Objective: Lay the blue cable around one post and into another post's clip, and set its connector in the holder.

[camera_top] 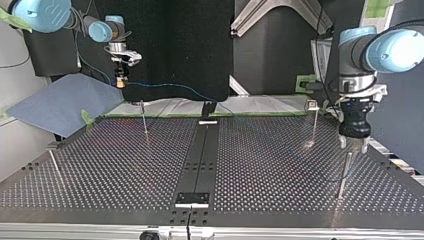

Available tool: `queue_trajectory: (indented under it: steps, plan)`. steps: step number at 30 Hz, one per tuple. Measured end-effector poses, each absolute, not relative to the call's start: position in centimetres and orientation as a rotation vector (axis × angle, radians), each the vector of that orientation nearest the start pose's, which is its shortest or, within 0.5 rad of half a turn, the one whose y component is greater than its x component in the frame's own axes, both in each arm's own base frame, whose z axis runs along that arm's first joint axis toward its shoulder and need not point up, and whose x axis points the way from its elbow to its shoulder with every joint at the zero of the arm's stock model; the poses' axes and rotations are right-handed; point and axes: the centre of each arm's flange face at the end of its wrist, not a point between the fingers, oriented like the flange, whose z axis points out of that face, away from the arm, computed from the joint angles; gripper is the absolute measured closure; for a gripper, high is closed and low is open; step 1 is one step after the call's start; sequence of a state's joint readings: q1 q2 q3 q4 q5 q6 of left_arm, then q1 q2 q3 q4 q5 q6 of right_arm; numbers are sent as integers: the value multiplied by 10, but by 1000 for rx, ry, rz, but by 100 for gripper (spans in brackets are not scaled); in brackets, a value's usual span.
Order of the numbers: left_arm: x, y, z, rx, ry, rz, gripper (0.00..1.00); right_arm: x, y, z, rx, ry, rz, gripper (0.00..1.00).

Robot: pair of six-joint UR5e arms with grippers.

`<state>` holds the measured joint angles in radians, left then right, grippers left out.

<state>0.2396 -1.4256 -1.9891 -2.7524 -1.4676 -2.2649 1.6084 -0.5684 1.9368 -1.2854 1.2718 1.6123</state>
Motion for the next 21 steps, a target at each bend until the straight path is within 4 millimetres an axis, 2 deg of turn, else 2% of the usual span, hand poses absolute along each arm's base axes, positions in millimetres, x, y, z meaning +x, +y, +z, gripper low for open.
queue_trajectory:
  steps: [11,15,21]
  plan:
    - [405,-47,379,-604,1406,-333,9,183,-517,-100,1500,-1138,1451,100]
    - [392,-53,383,-587,1422,-305,9,183,-517,-100,1500,-1138,1451,100]
    - [371,-74,391,-502,1467,-315,9,183,-516,-100,1503,-1139,1450,100]
